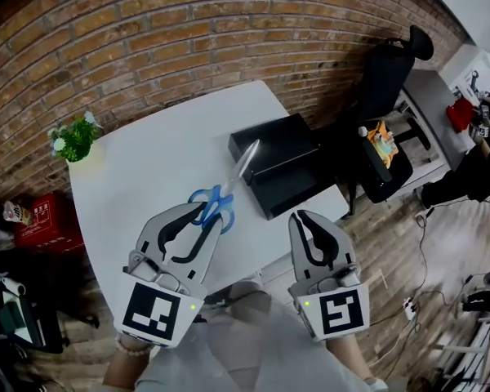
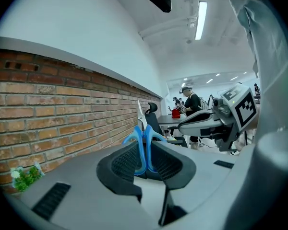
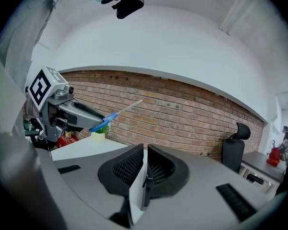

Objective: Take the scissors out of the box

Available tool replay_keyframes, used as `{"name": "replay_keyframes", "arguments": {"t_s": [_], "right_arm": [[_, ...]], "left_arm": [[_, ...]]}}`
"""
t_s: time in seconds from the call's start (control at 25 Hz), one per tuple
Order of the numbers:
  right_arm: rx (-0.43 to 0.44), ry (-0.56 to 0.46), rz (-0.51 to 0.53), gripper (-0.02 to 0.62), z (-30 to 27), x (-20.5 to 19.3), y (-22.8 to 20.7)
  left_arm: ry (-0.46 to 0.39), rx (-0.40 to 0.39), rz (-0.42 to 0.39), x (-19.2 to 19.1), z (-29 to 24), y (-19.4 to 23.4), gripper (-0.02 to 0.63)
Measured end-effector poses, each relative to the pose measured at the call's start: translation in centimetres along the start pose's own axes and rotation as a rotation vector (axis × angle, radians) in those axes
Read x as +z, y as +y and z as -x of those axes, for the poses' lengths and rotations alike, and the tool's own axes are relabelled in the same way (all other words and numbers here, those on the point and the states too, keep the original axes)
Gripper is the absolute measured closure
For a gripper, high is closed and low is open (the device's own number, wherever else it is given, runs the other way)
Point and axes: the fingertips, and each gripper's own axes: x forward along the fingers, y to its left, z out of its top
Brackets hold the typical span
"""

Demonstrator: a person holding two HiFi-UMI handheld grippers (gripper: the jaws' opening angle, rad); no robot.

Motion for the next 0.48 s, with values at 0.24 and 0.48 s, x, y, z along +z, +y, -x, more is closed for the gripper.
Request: {"name": "replay_keyframes", "arguments": {"t_s": [0.24,0.48], "right_arm": [[0.003,-0.022,0.007,0.538,-0.07,0.48,0.48],[-0.003,-0.016,0.026,0.538,-0.02,0.65,0.63]], "left_arm": [[-0.009,0.001,-0.017,0.23,0.12,0.03,0.508],[-0.01,-0.004,-0.023,0.24,0.17,0.02,0.508]]}}
